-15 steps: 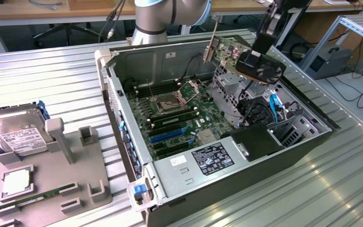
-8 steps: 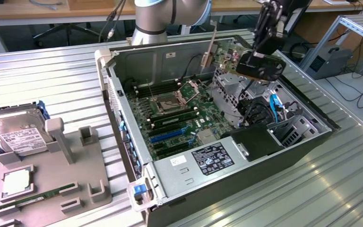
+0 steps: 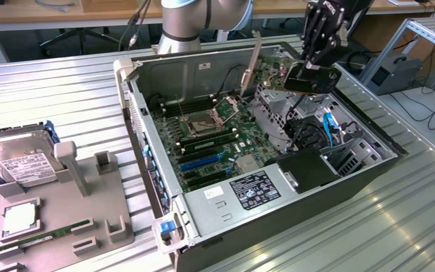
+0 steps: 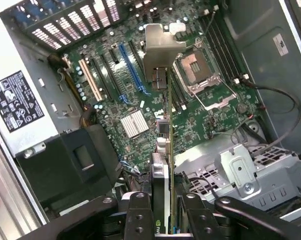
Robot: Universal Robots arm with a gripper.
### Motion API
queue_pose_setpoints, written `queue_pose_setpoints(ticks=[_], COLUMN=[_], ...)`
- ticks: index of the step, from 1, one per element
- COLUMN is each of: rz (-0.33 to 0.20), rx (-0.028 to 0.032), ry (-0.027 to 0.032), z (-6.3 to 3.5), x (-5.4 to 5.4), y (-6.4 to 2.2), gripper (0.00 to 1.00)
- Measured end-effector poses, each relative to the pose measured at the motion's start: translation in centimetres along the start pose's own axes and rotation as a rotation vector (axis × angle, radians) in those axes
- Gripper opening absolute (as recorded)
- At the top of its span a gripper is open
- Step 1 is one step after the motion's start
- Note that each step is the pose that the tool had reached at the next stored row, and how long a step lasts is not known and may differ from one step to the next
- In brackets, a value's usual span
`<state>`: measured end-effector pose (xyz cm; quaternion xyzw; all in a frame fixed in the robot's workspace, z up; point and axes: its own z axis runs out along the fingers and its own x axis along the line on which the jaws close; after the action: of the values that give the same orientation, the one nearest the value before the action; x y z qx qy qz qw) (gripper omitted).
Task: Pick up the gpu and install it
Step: 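Insert the gpu into the slot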
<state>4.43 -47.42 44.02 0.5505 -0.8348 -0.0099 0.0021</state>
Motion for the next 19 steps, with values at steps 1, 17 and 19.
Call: queue_pose_setpoints(ticks=[1, 17, 19], rz=[-0.021, -0.336, -0.337], rx=[-0.0001, -0.0006, -0.0006], ry=[0.0004, 0.0107, 0.0106], z=[0.01, 0.11, 0.11], x=[0.0, -0.04, -0.04], y=[0.0, 0.01, 0.01], gripper=[0.27, 0.27, 0.27])
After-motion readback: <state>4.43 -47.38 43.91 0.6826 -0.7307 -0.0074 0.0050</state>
